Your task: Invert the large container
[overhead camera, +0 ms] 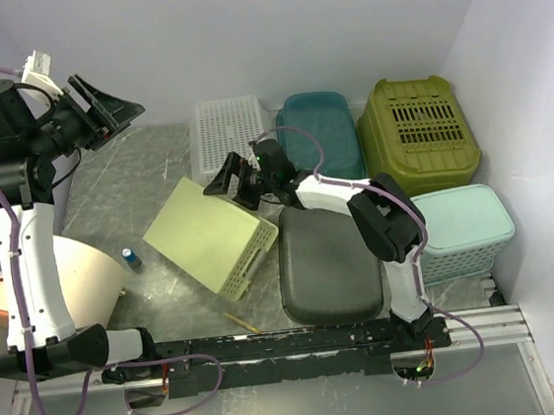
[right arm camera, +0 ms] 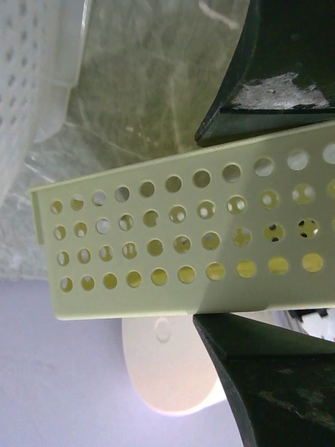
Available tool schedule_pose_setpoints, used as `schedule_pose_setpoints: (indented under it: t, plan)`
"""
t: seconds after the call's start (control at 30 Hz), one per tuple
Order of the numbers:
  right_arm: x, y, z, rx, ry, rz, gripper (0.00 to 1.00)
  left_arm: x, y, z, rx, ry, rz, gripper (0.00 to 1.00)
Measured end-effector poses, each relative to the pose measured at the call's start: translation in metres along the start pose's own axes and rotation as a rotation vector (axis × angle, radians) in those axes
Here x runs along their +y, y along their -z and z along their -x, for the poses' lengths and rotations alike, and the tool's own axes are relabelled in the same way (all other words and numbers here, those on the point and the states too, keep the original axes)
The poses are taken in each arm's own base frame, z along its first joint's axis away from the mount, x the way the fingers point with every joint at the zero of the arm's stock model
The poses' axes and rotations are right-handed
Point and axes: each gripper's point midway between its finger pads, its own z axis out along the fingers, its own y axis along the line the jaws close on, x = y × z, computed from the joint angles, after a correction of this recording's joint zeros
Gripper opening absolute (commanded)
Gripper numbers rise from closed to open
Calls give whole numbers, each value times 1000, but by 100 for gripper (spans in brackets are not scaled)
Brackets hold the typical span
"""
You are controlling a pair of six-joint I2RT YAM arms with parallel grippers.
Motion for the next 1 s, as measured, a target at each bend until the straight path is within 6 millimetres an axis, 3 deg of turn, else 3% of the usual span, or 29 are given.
schedule_pose_setpoints:
  t: [0.2, 0.47, 0.63, 0.73, 0.8, 1.0]
  plan:
    - [-15, 0, 4, 23, 147, -147, 100, 3, -2, -2, 4, 4, 3, 77]
    - [-45, 1, -27, 126, 235, -276, 100, 5, -3, -3, 7, 6, 5, 77]
    - [-51, 4, -25, 122, 274, -308, 100, 7, -3, -5, 9, 8, 7, 77]
    - [-43, 14, -19, 96, 311, -317, 100, 9, -2, -8, 13, 5, 11, 77]
    - [-27, 28, -13, 59, 354, -304, 100, 11, -3, -10, 17, 5, 18, 77]
    - [23, 83, 2, -82, 497, -247, 100, 25, -5, -17, 28, -6, 54, 77]
